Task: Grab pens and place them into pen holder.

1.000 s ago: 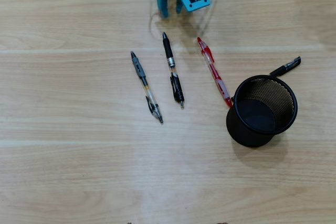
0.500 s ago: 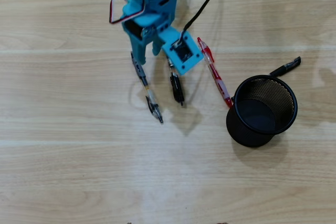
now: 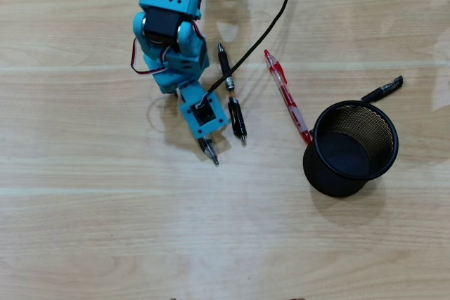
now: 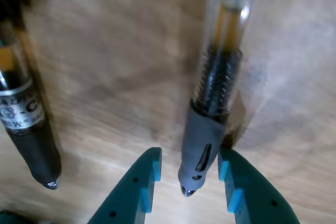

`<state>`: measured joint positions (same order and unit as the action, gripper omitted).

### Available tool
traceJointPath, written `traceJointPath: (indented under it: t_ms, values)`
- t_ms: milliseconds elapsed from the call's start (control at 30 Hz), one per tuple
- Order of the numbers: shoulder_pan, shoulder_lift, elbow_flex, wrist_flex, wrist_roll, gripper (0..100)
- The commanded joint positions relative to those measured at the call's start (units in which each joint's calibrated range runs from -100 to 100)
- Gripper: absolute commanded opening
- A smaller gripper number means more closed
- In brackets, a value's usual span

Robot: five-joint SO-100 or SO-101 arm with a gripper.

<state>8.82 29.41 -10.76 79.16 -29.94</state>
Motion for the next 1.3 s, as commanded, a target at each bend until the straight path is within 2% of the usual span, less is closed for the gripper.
traceJointPath:
  t_ms: [0,267,333,433,600,733,867,967,1133,1267]
  values:
    - [-0.9,0.4,-2.1,-0.3,-0.2,13]
    - [-0.8,4.7,-2.1,-3.3,-0.2,12]
    - [-0.6,6.5,-2.0,-5.0,-0.2,3]
    - [-0.3,6.1,-3.0,-4.8,0.3,2]
    - [-1.2,-1.9,-5.8,-4.6,1.3,2]
    - [-6.1,-14.7,-16.2,-5.3,2.5,2]
    - [-11.7,-21.0,-29.4,-9.4,-3.9,2]
    - [-18.2,-19.5,-35.1,-20.8,-9.7,2]
    - [-26.6,-13.8,-27.4,-34.2,-20.1,2]
    - [-30.9,-12.6,-17.2,-40.7,-24.6,2]
